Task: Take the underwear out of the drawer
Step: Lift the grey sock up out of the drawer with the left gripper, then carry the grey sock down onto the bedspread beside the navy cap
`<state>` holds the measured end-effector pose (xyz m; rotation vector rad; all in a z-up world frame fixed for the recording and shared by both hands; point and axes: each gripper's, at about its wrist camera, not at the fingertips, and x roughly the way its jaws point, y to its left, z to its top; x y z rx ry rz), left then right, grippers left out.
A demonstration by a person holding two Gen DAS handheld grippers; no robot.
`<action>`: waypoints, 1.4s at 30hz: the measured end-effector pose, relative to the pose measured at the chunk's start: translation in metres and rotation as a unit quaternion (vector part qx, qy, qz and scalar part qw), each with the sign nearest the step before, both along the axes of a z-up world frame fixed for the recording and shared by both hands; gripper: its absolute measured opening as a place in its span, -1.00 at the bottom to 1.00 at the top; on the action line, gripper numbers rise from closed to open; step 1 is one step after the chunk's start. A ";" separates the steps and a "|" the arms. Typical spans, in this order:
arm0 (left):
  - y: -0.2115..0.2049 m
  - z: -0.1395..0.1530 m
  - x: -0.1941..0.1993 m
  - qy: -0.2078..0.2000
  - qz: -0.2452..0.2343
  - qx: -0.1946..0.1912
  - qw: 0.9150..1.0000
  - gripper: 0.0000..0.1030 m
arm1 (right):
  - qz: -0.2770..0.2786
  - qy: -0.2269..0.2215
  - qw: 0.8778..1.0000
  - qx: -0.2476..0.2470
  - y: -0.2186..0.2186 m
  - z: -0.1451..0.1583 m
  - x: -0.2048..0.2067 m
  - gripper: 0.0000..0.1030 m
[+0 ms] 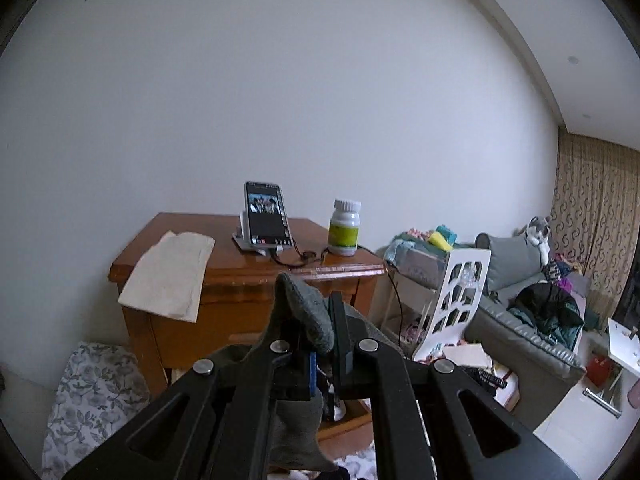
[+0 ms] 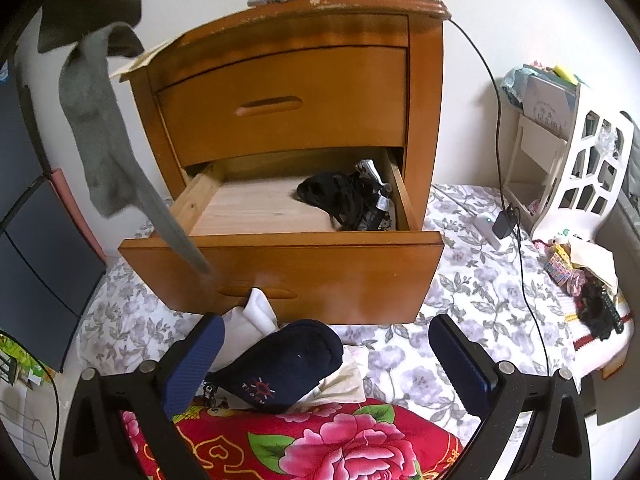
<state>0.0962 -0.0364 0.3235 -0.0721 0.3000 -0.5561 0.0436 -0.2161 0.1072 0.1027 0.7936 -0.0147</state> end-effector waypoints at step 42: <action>-0.033 -0.221 0.049 0.319 -0.023 0.018 0.947 -0.90 | 0.018 0.026 1.000 0.003 -0.005 -0.014 -0.010 1.00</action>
